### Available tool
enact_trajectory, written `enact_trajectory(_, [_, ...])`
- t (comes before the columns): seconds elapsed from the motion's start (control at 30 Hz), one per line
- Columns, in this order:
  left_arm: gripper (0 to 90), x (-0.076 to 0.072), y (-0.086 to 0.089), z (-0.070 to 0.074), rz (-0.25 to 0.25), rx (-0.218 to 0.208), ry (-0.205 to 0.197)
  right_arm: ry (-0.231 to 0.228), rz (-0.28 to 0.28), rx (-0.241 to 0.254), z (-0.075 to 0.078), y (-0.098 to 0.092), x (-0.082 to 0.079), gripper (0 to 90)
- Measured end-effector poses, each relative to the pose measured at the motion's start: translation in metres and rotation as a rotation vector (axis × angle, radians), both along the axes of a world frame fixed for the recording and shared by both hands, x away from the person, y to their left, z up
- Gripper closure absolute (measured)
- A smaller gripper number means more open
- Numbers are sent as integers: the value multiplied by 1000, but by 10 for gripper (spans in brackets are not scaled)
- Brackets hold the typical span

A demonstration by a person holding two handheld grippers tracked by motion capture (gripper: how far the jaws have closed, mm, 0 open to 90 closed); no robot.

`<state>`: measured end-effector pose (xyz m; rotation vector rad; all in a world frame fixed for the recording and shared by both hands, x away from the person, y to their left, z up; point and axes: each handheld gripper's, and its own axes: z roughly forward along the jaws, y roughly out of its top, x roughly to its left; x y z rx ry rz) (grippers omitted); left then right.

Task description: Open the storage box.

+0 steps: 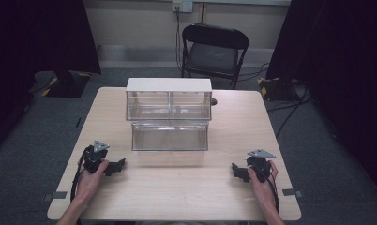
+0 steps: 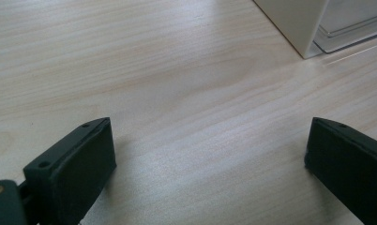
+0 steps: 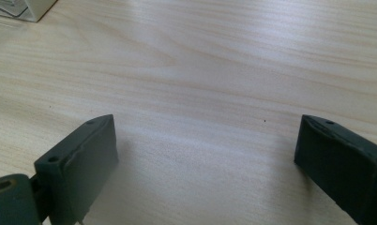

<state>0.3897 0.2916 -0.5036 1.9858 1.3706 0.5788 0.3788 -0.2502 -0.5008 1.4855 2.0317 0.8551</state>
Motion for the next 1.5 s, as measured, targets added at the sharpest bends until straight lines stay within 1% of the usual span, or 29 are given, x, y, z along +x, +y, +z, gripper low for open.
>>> enact_trajectory(0.33, [14,0,0,0,-3,0,3,1,-2,-1,0,0,0,55])
enact_trajectory(0.5, [14,0,0,0,0,2,1,4,-12,10,1,1,-1,68])
enact_trajectory(0.57, [14,0,0,0,-2,1,3,4,-15,15,1,1,-2,82])
enact_trajectory(0.6, [14,0,0,0,0,2,1,-4,-13,24,3,0,-3,152])
enact_trajectory(0.67, [14,0,0,0,0,2,1,-4,-11,31,3,0,-3,133])
enact_trajectory(0.7, [14,0,0,0,0,2,1,-4,-8,35,4,1,-3,149])
enact_trajectory(0.83, [14,0,0,0,-2,1,2,-19,-4,34,8,3,-4,140])
enact_trajectory(1.03, [14,0,0,0,-3,1,3,-30,3,54,11,5,-5,142])
enact_trajectory(1.13, [14,0,0,0,-1,2,2,-50,16,78,16,8,-7,141])
enact_trajectory(1.27, [14,0,0,0,-1,3,1,-64,45,83,20,13,-8,141])
enact_trajectory(1.5, [14,0,0,0,0,2,1,-80,74,94,25,21,-11,140])
